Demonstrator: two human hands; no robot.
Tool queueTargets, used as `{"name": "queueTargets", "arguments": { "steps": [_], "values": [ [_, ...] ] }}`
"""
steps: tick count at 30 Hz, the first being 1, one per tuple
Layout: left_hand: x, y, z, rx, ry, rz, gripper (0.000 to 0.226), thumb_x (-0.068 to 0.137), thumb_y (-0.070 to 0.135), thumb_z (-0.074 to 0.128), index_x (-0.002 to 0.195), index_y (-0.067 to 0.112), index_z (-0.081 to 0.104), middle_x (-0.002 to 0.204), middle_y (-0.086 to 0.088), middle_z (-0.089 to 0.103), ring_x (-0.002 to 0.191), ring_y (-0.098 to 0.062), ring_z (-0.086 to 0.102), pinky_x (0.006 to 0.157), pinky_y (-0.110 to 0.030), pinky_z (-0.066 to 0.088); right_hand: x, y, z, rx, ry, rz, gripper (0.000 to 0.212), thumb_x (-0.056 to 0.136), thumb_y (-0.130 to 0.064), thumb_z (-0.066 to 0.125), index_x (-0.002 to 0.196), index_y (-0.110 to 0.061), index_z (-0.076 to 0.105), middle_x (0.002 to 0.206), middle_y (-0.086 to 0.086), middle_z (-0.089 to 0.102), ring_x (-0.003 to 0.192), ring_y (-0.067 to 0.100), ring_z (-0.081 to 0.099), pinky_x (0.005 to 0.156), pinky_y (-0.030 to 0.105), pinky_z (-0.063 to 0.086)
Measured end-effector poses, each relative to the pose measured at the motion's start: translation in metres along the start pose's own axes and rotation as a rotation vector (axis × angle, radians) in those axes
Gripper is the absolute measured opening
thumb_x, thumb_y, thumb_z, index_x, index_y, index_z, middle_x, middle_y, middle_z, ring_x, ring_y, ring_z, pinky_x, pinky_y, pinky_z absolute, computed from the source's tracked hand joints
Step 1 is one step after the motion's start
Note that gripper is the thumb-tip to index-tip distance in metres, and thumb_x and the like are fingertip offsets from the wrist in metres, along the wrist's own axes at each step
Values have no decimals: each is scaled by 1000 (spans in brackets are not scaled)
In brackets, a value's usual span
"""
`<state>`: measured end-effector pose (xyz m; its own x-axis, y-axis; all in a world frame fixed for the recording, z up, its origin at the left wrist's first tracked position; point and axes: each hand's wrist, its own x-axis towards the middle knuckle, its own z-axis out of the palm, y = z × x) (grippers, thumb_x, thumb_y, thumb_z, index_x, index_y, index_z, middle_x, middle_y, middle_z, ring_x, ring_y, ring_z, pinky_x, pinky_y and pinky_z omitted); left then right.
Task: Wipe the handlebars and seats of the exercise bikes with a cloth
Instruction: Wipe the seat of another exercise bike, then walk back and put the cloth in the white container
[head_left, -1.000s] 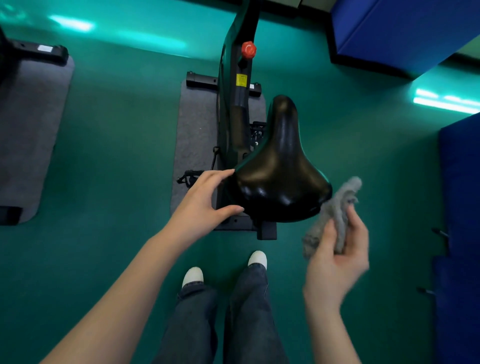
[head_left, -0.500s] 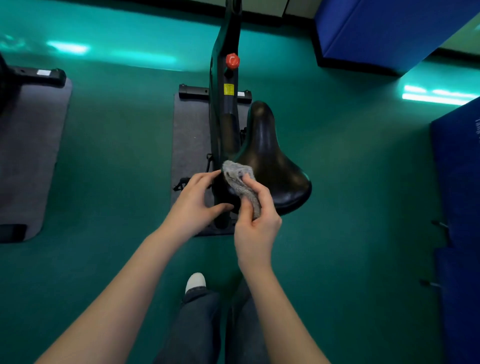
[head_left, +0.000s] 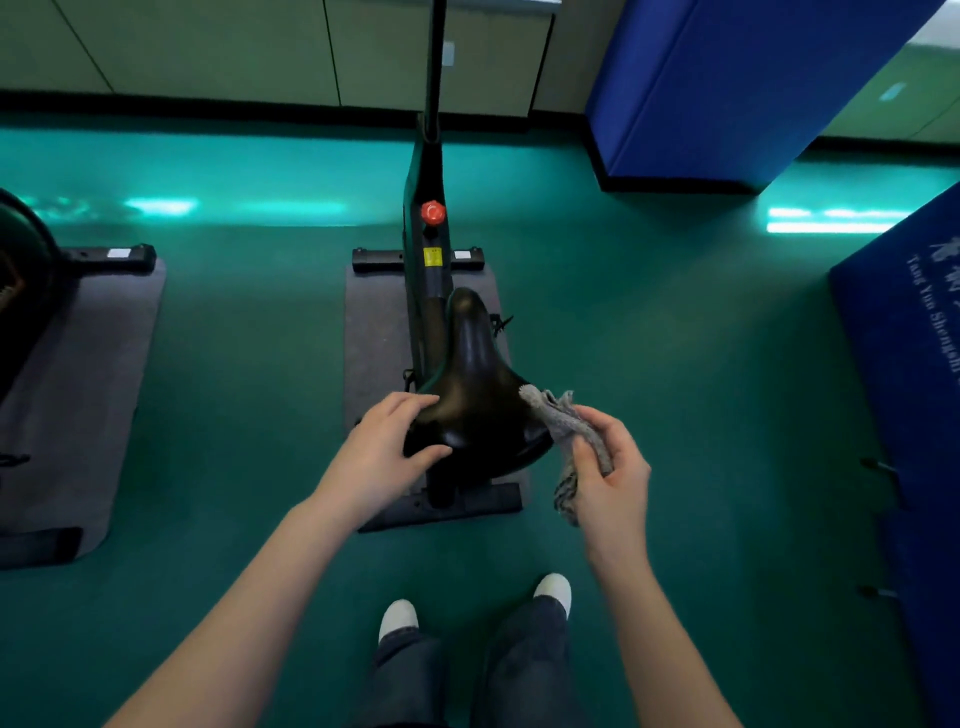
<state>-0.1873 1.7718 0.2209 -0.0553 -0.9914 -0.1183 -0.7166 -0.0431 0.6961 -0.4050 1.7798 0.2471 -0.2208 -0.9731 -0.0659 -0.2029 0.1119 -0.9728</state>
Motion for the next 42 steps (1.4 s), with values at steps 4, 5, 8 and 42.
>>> {"name": "queueTargets", "arguments": {
  "steps": [4, 5, 8, 42],
  "values": [
    [13, 30, 17, 183, -32, 52, 57, 84, 41, 64, 134, 18, 47, 130, 3, 50, 120, -18, 46, 100, -39, 40, 19, 2, -39, 5, -20, 45, 31, 93, 3, 50, 102, -24, 64, 104, -7, 68, 94, 1, 62, 79, 13, 47],
    [16, 39, 23, 235, -40, 57, 57, 85, 43, 62, 135, 20, 45, 131, 4, 49, 120, -18, 45, 99, -39, 40, 24, 3, -51, 12, -35, 56, 31, 93, 2, 50, 101, -25, 64, 104, -8, 68, 93, -1, 62, 77, 9, 47],
    [32, 69, 47, 373, -63, 83, 55, 87, 49, 54, 136, 24, 43, 132, 8, 46, 122, -16, 42, 97, -34, 37, 43, 5, -89, 18, -72, 75, 32, 93, 3, 51, 100, -24, 65, 104, -9, 68, 91, -4, 62, 73, 6, 45],
    [335, 216, 196, 564, -289, -161, 62, 93, 59, 33, 142, 21, 34, 151, 1, 30, 140, -19, 24, 115, -40, 14, 359, -7, -266, -145, -57, 89, 29, 88, 5, 54, 95, -19, 69, 82, -19, 69, 55, -2, 52, 50, 8, 40]
  ]
}}
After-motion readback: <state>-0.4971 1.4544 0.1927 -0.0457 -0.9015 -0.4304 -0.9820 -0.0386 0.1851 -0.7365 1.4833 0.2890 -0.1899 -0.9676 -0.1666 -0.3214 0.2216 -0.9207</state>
